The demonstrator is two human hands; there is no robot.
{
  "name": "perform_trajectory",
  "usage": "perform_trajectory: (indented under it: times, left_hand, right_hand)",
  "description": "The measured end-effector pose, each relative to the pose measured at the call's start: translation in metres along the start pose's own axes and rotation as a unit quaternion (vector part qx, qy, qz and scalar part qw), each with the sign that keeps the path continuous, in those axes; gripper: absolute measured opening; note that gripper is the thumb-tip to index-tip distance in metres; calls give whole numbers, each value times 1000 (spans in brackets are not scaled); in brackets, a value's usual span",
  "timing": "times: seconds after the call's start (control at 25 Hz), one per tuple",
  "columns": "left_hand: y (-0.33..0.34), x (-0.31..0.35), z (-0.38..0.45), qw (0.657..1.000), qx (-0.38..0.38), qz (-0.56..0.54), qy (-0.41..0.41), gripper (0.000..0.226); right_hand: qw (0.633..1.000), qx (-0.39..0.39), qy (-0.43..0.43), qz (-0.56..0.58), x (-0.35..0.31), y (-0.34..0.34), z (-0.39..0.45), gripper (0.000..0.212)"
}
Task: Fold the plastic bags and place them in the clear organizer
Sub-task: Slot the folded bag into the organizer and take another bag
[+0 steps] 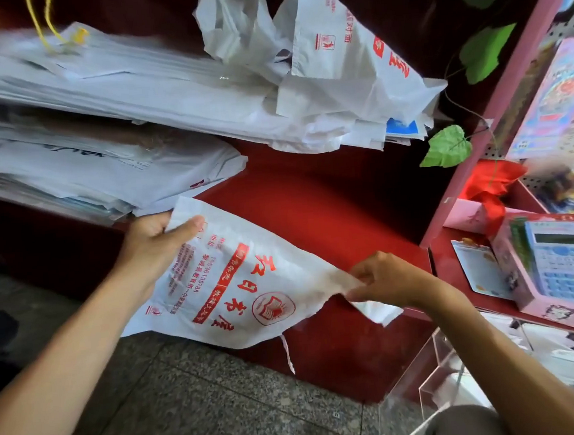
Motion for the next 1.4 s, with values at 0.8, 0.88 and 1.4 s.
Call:
perform_trajectory:
  times: [0.8,0.88,1.4]
  left_hand:
    - [58,-3,-16,943,-223,227,96,15]
    - [51,3,-14,965,-177,175,82,11]
    - [95,37,-46,945,-236,128,184,9]
  right_hand:
    - [894,294,21,338,20,-48,-31,19]
    - [913,321,41,250,21,-52,-30,15]
    - [935,158,-213,234,-90,-5,-20,23]
Point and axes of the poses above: each hand's wrist, its own z-axis towards the middle knuckle, its own y-axis out of the palm, x = y × z, the point moved 7 cm from there along z, towards the middle knuckle, and after that the axes turned 14 degrees about z, right-handed, at the moved point
